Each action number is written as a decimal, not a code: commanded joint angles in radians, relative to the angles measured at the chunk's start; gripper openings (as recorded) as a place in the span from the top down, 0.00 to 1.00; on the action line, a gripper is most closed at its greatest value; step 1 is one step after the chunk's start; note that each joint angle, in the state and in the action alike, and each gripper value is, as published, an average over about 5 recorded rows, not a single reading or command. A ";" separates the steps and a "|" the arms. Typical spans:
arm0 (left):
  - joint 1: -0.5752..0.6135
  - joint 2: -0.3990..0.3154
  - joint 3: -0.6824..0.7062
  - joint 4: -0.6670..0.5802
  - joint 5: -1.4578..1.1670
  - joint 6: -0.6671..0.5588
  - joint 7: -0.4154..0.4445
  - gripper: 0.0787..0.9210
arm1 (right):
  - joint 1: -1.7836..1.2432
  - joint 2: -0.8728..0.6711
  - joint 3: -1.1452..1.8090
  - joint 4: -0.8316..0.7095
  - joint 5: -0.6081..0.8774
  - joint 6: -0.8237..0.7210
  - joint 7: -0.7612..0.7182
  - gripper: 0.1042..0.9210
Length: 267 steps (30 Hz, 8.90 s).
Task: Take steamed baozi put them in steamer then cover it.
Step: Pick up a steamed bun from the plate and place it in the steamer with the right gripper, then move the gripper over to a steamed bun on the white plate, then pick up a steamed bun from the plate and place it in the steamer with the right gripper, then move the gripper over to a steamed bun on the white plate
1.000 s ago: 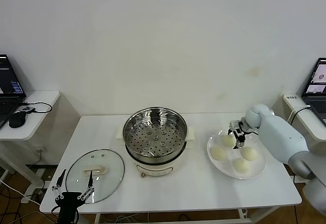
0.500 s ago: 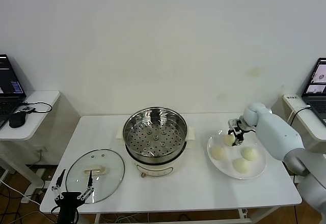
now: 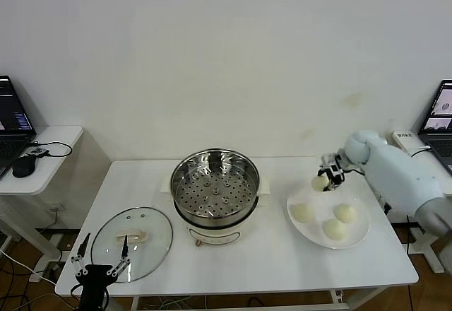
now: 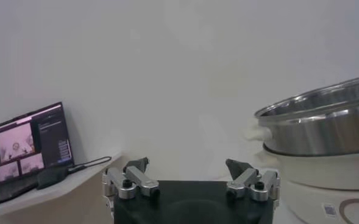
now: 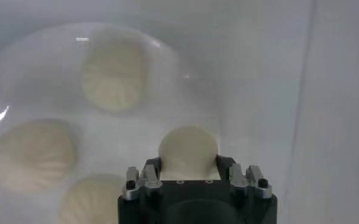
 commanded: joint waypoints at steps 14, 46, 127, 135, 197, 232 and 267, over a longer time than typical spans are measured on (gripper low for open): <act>-0.016 0.028 0.000 -0.002 -0.045 0.027 -0.008 0.12 | 0.403 0.319 -0.397 0.135 0.414 0.051 0.073 0.41; -0.025 -0.001 -0.018 -0.004 -0.055 0.023 -0.022 0.12 | 0.150 0.578 -0.398 -0.177 -0.249 0.548 0.278 0.41; 0.003 0.003 -0.047 -0.008 -0.045 0.052 -0.015 0.12 | -0.252 -0.038 -0.040 0.215 -0.023 -0.267 0.066 0.14; -0.003 0.003 -0.039 -0.007 -0.046 0.054 -0.014 0.12 | -0.267 -0.032 -0.027 0.203 -0.034 -0.274 0.072 0.21; -0.037 0.016 -0.038 -0.012 -0.065 0.028 -0.020 0.12 | 0.200 0.638 -0.422 0.059 0.648 -0.679 0.216 0.35; -0.055 0.021 -0.008 0.018 -0.058 0.012 -0.023 0.12 | 0.487 0.247 -0.454 0.349 0.547 -0.401 -0.060 0.12; -0.007 0.001 0.026 0.018 0.014 0.020 -0.039 0.12 | -0.351 -0.428 0.089 0.499 0.015 -0.253 -0.023 0.12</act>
